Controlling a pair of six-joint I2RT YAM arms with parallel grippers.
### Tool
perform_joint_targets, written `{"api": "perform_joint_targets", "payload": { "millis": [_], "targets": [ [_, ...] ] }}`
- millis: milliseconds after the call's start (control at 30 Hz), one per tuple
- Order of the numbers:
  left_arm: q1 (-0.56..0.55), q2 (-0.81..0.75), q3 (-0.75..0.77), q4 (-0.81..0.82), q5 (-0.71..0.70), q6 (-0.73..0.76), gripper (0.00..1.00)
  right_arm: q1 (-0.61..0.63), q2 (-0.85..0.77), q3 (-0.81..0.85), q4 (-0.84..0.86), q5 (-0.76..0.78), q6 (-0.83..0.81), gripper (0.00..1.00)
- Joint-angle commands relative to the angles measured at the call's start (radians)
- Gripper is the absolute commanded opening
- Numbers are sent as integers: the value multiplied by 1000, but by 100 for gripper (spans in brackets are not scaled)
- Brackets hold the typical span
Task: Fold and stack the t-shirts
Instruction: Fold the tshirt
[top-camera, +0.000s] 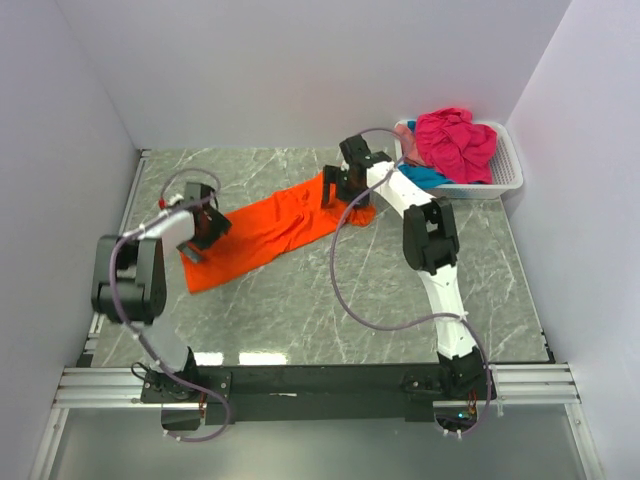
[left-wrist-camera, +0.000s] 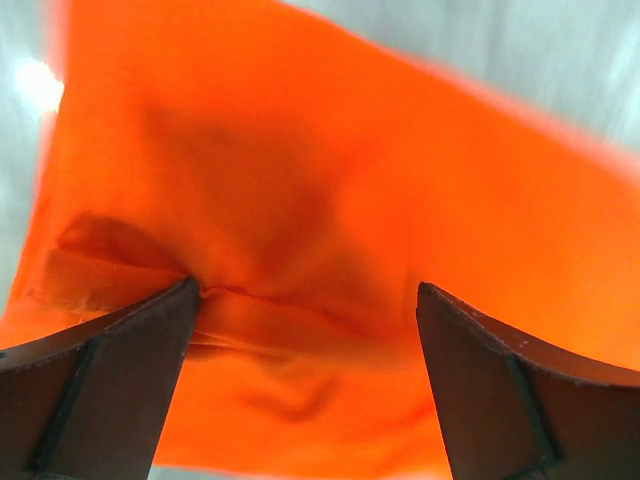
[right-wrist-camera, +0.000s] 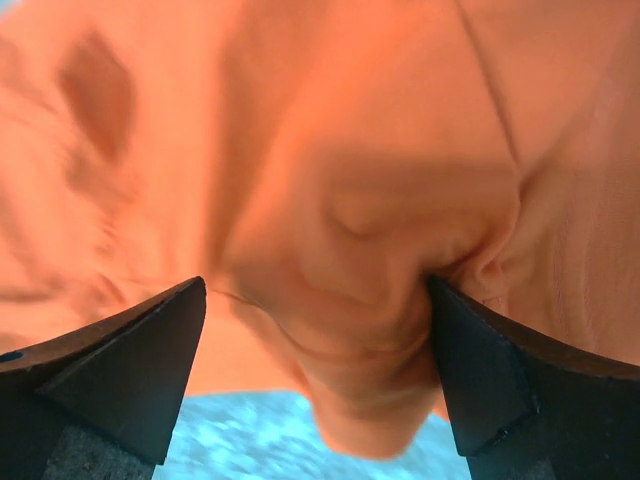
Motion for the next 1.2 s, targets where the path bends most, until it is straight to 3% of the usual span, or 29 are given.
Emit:
{"api": "perform_joint_targets", "payload": {
  "millis": [0, 67, 233, 367, 567, 767, 933, 1000, 1067, 1167],
  "targets": [
    [-127, -20, -299, -138, 181, -132, 99, 0, 122, 202, -146, -149, -9, 97],
    [-195, -102, -427, -130, 241, -224, 99, 0, 139, 223, -76, -207, 45, 97],
    [-492, -237, -548, -47, 385, -381, 99, 13, 186, 275, 114, -183, 164, 97],
    [-698, -254, -444, -96, 356, -442, 99, 12, 274, 418, 211, -169, 236, 98],
    [-813, -284, -274, -268, 235, -421, 99, 12, 211, 397, 380, -59, 171, 100],
    [-815, -390, -206, -324, 201, -352, 99, 24, 59, 400, 319, -25, 42, 100],
    [-778, -504, -216, -369, 78, -324, 99, 96, -131, 161, 167, 108, 26, 100],
    [-651, -560, -255, -301, 104, -253, 100, 156, -189, 33, 113, 220, 55, 100],
    [-512, -597, -318, -244, 111, -220, 99, 190, -214, -40, 93, 248, 95, 100],
    [-387, -633, -364, -153, 123, -174, 99, 225, -234, -135, 113, 264, 138, 100]
  ]
}}
